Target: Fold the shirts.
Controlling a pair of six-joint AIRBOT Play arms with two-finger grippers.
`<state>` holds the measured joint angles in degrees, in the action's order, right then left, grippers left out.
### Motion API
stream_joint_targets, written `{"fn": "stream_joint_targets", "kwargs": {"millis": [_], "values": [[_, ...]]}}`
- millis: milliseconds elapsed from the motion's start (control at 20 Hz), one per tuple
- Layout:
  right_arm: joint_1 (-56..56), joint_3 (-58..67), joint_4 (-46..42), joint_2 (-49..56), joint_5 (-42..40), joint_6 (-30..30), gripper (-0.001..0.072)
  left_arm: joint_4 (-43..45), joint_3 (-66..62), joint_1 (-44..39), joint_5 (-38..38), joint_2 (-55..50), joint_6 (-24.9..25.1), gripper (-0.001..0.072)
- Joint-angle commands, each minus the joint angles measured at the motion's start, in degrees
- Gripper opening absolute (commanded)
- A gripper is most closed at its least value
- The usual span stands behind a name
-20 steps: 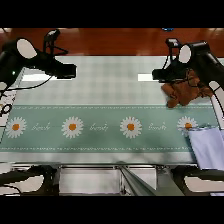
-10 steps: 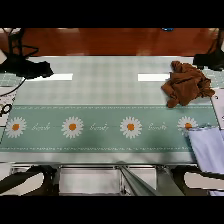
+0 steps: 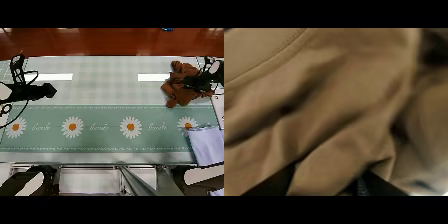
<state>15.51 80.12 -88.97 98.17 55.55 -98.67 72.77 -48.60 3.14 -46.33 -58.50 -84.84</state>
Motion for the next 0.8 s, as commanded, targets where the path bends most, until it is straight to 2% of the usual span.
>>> {"fn": "stream_joint_targets", "kwargs": {"millis": [0, 50, 200, 350, 450, 600, 750], "values": [[0.33, -0.31, 6.54, 3.39, 0.24, 2.8, 0.0159, -0.35, 1.42, 0.11, 1.81, 0.2, 0.2, 0.0506], [0.33, -0.31, 8.13, 2.21, 0.57, 4.79, 0.003, -0.33, 1.16, 0.46, 1.9, 0.33, 0.17, 0.0506], [0.33, 2.03, 9.4, -5.31, 3.61, 7.76, 0.0029, -0.35, -1.57, 3.56, 0.17, 3.43, 0.15, 0.0506], [0.33, 7.5, 10.75, -16.44, 5.73, 9.42, 0.0029, -0.44, -3.39, 7.69, -1.31, 12.13, -0.35, 0.0506], [0.33, 13.51, 17.75, -23.02, 3.67, 13.05, 0.003, -0.44, -3.39, 9.7, -1.29, 19.43, -3.78, 0.0506], [0.02, 25.4, 25.09, -28.5, 5.38, 15.21, 0.0029, -0.63, -3.39, 10.05, -3.69, 27.89, -4.42, 0.0506], [-4.96, 33.73, 22.01, -32.06, 8.04, 15.41, 0.003, -3.45, -3.37, 10.03, -9.6, 32.2, -4.39, 0.0505]]}}
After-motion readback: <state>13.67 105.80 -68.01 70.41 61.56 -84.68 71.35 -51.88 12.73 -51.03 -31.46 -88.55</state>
